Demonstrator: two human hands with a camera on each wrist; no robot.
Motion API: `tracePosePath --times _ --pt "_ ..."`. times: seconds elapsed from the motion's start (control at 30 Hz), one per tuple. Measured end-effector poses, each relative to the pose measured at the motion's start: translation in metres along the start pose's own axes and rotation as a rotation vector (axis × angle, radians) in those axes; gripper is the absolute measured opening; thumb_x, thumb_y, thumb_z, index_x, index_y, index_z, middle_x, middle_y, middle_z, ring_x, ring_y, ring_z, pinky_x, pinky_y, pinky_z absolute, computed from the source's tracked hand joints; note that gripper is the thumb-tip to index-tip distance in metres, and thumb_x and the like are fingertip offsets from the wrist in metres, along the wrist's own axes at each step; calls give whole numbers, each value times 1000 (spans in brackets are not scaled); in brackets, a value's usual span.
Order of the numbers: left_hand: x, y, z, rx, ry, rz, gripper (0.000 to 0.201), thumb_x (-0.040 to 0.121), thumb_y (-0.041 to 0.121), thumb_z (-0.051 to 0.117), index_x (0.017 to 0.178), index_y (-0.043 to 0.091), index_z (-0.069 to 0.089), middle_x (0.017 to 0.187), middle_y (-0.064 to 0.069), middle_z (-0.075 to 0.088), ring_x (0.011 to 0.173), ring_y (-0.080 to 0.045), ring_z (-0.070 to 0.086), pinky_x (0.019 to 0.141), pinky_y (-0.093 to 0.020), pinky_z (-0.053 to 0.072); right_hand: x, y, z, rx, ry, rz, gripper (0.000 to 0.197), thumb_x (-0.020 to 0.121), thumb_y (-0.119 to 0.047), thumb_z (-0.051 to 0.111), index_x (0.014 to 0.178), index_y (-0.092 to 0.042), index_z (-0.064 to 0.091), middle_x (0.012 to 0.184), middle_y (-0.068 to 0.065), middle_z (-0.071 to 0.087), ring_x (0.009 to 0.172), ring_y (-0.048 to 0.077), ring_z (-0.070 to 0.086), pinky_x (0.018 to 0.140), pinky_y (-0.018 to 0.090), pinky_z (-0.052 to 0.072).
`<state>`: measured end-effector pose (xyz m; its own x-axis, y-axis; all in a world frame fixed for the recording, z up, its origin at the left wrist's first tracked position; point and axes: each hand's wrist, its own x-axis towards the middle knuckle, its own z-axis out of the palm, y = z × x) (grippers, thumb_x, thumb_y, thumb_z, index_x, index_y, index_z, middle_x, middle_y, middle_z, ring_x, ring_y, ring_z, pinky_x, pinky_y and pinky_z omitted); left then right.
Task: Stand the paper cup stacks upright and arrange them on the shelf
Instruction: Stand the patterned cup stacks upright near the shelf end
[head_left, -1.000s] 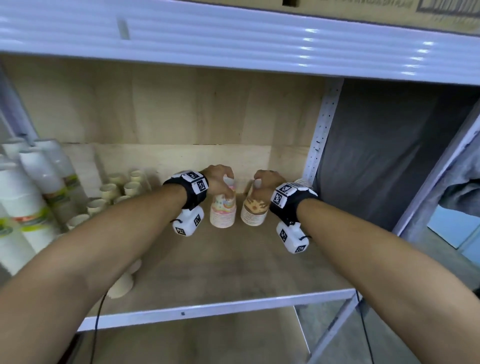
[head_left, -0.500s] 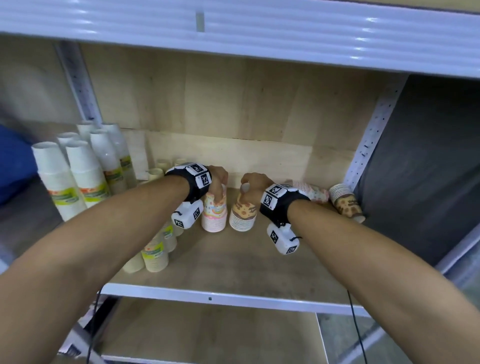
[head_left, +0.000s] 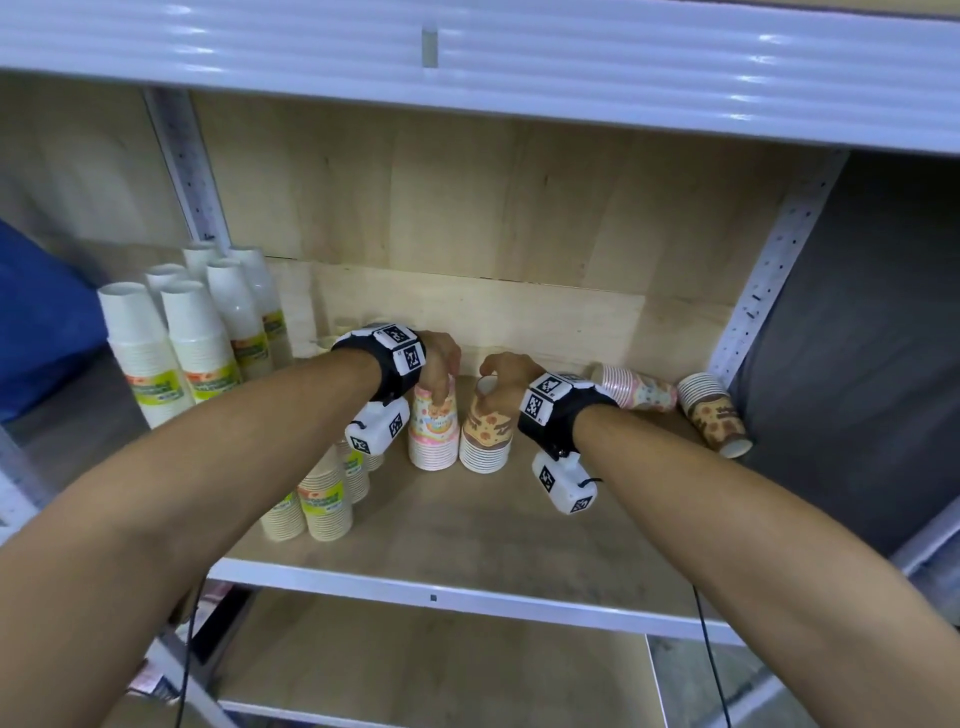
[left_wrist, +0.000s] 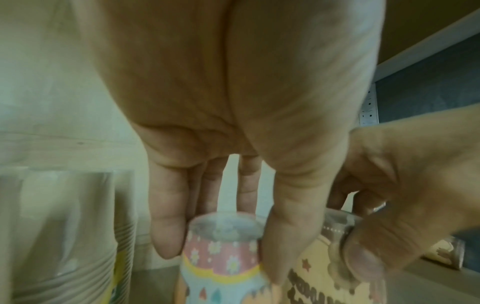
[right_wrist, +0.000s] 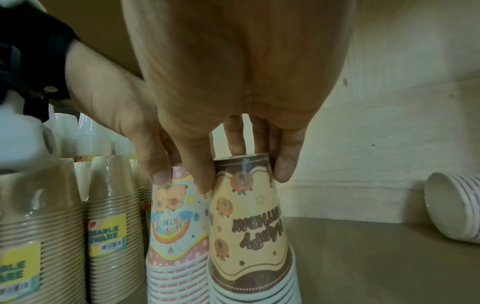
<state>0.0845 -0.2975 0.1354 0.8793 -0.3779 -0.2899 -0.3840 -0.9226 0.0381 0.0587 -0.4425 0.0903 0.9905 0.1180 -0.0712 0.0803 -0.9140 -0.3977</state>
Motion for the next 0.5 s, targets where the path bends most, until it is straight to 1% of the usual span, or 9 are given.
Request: tracePosePath --times 0.07,0.1,0.13,0.17,0.23,0.27,0.33,0.4,0.5 --pt "3 0 -5 -28 7 10 54 82 8 74 133 6 54 137 -8 51 102 -22 56 51 -18 43 -1 0 -3 0 -2 -12 58 77 -28 75 129 -12 54 133 8 54 117 27 55 93 33 49" --pt "4 1 -8 -51 11 14 52 83 6 73 132 6 55 136 -8 51 99 -20 54 48 -16 41 -1 0 -5 2 0 -13 62 78 -29 75 133 -13 52 136 8 52 121 26 54 96 33 48" --pt "5 2 -11 -69 28 16 50 84 6 72 131 7 55 136 -8 50 99 -20 53 49 -15 41 -2 1 -7 4 0 -13 66 78 -30 75 136 -14 49 138 7 50 124 26 52 99 33 46" --pt "6 2 -14 -78 52 11 50 83 8 73 130 10 57 134 -6 50 101 -21 53 54 -16 42 -3 3 -10 9 -6 -6 69 78 -30 76 139 -14 46 140 6 49 126 25 50 99 31 45" --pt "8 6 -19 -85 90 -4 48 79 15 76 124 16 59 129 -2 51 99 -20 54 68 -22 45 -5 10 -16 23 -24 13 73 77 -29 77 141 -16 43 140 6 49 125 24 50 94 29 43" --pt "9 8 -21 -93 111 -3 46 79 17 75 122 18 59 127 -1 52 99 -19 54 72 -24 45 -6 14 -19 24 -26 24 74 76 -30 78 140 -17 43 139 6 49 124 24 51 91 28 43" --pt "14 15 -25 -100 146 18 42 82 19 72 122 19 60 128 -1 50 106 -21 54 75 -25 43 -9 24 -26 13 -8 55 72 77 -33 77 139 -18 44 138 6 49 123 25 51 92 29 43" --pt "22 24 -29 -102 167 50 42 84 21 72 123 18 59 132 -2 49 114 -23 52 79 -27 42 -10 36 -34 -18 7 96 72 78 -31 76 140 -17 43 140 6 48 125 25 50 95 31 44" --pt "34 42 -33 -113 179 101 42 84 25 73 123 18 59 134 -3 49 115 -23 51 81 -28 41 -13 59 -46 -77 43 163 68 82 -23 73 142 -15 42 141 7 47 125 25 50 93 29 44"
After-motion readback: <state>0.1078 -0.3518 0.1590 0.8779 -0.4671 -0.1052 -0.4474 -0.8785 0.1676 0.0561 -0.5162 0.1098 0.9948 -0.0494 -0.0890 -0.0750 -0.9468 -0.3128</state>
